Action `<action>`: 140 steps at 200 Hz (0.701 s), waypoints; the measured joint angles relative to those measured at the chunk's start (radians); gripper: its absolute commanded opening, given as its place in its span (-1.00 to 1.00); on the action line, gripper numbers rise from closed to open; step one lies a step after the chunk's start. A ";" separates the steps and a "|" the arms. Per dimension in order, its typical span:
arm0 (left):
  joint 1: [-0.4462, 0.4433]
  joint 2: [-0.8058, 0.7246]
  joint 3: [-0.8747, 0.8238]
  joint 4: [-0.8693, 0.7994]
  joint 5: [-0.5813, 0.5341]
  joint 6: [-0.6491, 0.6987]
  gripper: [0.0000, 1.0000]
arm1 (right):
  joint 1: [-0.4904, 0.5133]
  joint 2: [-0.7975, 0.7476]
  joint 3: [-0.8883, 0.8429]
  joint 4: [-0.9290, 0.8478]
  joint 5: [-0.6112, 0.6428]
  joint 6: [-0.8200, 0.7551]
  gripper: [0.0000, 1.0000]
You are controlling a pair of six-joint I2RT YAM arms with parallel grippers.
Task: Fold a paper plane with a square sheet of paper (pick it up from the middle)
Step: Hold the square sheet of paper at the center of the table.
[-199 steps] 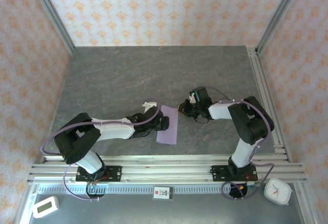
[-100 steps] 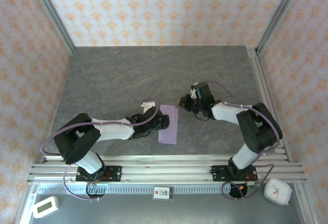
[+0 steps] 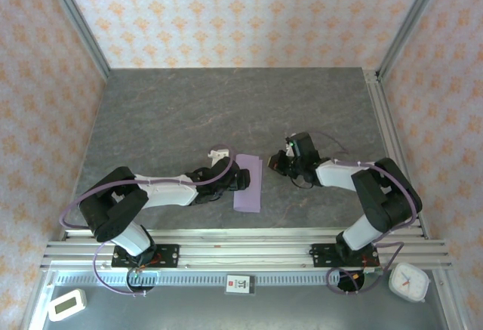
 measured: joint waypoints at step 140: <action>-0.007 0.019 0.010 -0.001 -0.004 0.043 0.99 | 0.012 -0.040 -0.057 0.019 0.000 0.000 -1.00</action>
